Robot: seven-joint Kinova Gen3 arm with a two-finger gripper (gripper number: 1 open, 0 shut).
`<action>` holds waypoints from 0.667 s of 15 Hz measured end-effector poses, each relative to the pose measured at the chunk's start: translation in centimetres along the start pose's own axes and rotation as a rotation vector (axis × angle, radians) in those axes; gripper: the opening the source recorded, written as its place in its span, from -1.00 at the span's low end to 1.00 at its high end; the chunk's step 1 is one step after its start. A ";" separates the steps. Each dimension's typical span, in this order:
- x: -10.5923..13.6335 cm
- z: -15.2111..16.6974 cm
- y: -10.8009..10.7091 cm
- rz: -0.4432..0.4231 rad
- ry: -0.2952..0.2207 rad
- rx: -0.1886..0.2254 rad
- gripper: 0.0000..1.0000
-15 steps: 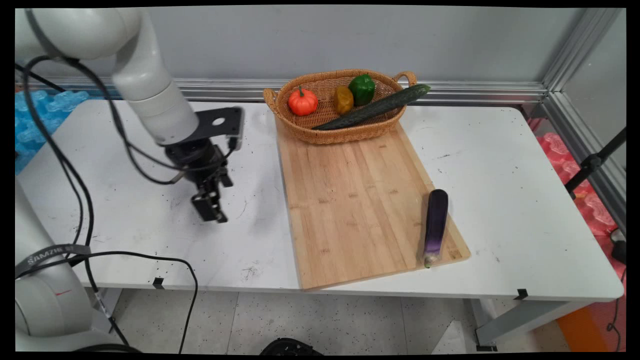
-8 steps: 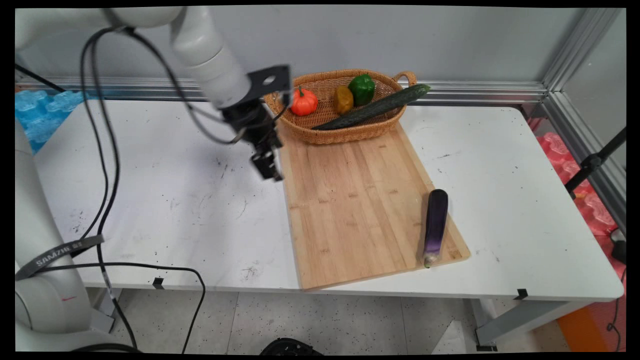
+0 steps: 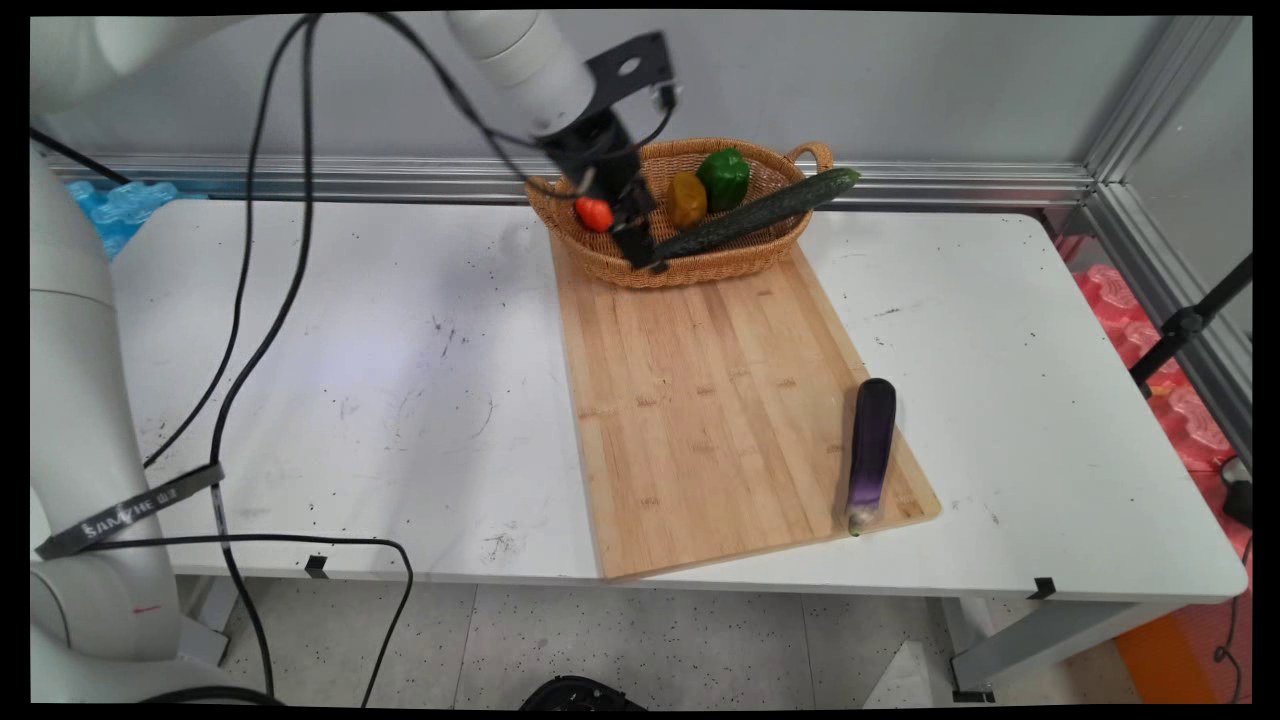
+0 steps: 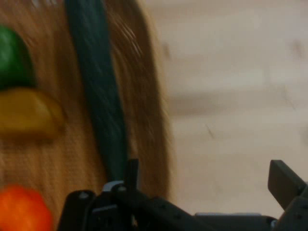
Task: Pick up the cucumber from the vegetable basket
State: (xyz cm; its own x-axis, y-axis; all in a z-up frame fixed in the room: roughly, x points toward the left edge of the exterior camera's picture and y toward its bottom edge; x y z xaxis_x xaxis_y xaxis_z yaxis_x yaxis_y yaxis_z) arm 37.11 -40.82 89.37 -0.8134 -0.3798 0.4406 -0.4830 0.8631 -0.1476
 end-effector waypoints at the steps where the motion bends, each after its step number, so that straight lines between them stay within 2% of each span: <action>1: 0.8 0.4 -0.9 -0.003 0.023 0.008 1.00; 5: 3.7 2.4 -4.0 0.007 0.100 0.015 1.00; 10: 5.7 5.6 -7.0 0.030 0.156 0.012 1.00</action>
State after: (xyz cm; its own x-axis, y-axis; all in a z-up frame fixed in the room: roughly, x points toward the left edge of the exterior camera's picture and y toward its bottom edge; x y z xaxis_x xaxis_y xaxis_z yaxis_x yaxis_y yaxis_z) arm 34.11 -50.90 87.98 -0.7677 -0.2971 0.5677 -0.4640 0.8688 -0.1729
